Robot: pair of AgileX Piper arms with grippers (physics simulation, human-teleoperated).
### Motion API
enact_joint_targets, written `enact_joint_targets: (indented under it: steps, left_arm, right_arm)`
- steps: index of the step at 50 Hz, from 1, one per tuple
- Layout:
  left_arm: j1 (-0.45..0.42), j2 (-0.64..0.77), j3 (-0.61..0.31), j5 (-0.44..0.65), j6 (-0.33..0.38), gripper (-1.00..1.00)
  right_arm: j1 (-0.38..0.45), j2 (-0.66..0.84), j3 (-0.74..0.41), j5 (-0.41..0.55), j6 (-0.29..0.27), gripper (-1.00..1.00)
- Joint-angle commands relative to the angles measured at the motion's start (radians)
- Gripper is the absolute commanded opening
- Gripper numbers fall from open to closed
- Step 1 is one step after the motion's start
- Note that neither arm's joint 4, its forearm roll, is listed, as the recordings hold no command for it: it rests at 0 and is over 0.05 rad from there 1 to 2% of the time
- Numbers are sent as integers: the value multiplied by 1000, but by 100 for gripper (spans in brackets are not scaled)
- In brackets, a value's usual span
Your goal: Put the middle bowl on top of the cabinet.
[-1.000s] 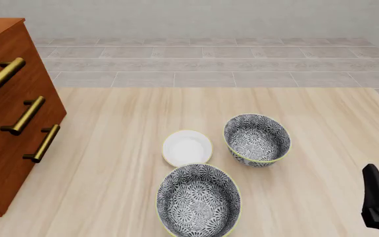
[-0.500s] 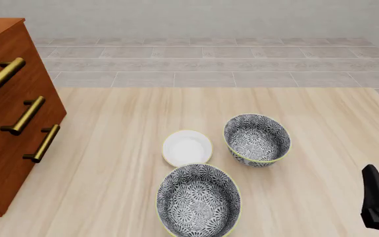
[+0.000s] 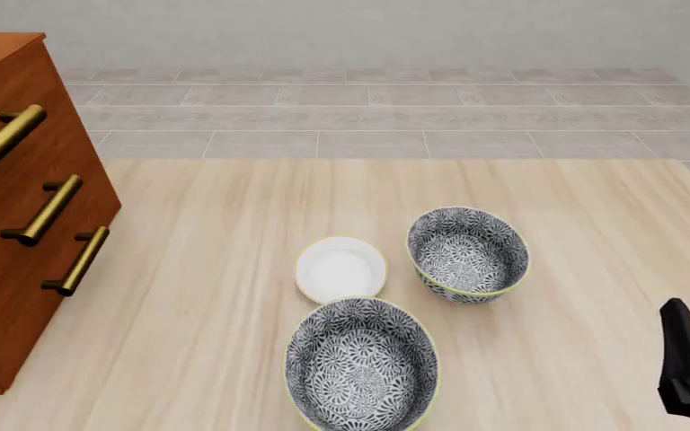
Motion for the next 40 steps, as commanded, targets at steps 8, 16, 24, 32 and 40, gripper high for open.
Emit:
enact_joint_targets:
  steps: [8, 16, 24, 32, 40]
  left_arm:
    - [-16, -44, 41, -15, -2, 100]
    - [-28, -57, 53, -17, 0, 100]
    - [-49, -88, 85, -27, -7, 100]
    - [-57, -119, 102, -25, -10, 100]
    - [-84, -169, 128, -19, -17, 100]
  right_arm:
    - [2, -1, 2, 0, 0, 100]
    - [-3, -2, 4, 0, 1, 100]
    - [-7, -3, 6, 1, 4, 100]
    - [-8, -2, 7, 1, 4, 100]
    - [-8, -2, 7, 1, 3, 100]
